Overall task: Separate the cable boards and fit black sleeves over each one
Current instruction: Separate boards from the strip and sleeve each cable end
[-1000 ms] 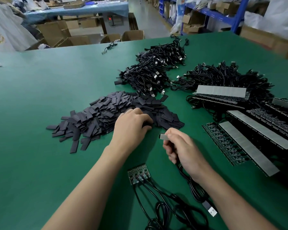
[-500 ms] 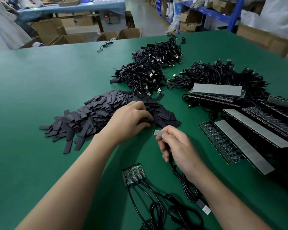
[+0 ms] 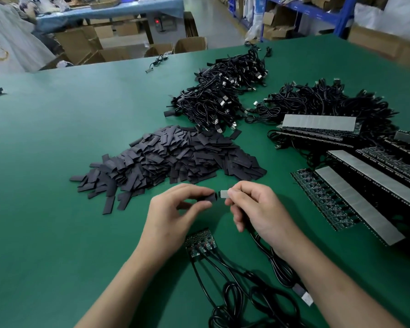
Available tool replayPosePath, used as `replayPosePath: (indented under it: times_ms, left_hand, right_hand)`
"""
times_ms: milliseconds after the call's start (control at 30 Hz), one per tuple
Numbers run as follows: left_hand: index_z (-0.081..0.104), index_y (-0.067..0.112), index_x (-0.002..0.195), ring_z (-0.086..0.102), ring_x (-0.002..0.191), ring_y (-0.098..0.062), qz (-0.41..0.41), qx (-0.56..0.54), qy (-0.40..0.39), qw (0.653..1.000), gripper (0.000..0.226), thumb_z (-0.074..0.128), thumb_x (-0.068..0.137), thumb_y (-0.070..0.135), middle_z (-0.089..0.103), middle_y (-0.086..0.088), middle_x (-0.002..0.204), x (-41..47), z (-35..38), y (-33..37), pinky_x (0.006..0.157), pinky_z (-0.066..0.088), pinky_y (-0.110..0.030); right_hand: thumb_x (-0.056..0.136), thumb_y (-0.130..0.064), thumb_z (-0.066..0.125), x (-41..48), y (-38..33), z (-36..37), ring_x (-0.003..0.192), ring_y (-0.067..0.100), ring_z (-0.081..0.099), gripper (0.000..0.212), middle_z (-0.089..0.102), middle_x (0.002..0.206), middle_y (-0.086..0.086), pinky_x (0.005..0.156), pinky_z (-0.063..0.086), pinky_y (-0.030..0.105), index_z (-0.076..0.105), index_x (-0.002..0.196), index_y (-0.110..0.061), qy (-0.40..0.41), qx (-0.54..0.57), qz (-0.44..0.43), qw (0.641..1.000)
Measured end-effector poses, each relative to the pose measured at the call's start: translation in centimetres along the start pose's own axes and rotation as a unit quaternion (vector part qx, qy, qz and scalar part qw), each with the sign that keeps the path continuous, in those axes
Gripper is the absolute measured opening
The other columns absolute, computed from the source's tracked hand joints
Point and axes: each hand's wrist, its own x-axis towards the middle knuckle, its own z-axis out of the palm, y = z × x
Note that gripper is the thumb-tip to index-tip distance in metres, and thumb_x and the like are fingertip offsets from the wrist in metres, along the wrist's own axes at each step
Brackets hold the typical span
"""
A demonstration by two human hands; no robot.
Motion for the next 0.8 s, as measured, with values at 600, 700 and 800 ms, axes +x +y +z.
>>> replayPosePath:
  times_ms: [600, 700, 800]
  left_hand:
    - [0.079, 0.022, 0.102, 0.070, 0.097, -0.005, 0.039, 0.016, 0.013, 0.999, 0.017, 0.078, 0.088, 0.011, 0.073, 0.017, 0.101, -0.92, 0.25, -0.35, 0.077, 0.053, -0.015]
    - [0.078, 0.020, 0.103, 0.070, 0.096, -0.005, 0.061, 0.039, 0.015, 0.997, 0.014, 0.076, 0.090, 0.016, 0.072, 0.017, 0.101, -1.04, 0.27, -0.41, 0.078, 0.056, -0.021]
    - [0.078, 0.019, 0.105, 0.068, 0.093, -0.003, 0.094, 0.095, 0.013, 0.991, 0.014, 0.076, 0.091, 0.017, 0.070, 0.015, 0.103, -1.08, 0.11, -0.55, 0.078, 0.057, -0.029]
  right_hand:
    - [0.095, -0.038, 0.056, -0.25, -0.13, 0.33, 0.048, 0.018, 0.053, 0.027, 0.057, 0.056, -0.002, 0.052, 0.044, 0.026, 0.068, 0.076, -0.022, -0.008, -0.052, 0.010, 0.999]
    - [0.102, -0.030, 0.058, -0.34, -0.03, 0.38, 0.047, 0.018, 0.054, 0.028, 0.057, 0.056, -0.002, 0.052, 0.044, 0.027, 0.068, 0.077, -0.022, 0.003, -0.081, 0.003, 0.997]
    - [0.103, -0.028, 0.059, -0.45, 0.02, 0.49, 0.046, 0.016, 0.055, 0.027, 0.058, 0.055, -0.001, 0.053, 0.045, 0.029, 0.068, 0.078, -0.024, 0.016, -0.119, -0.007, 0.993]
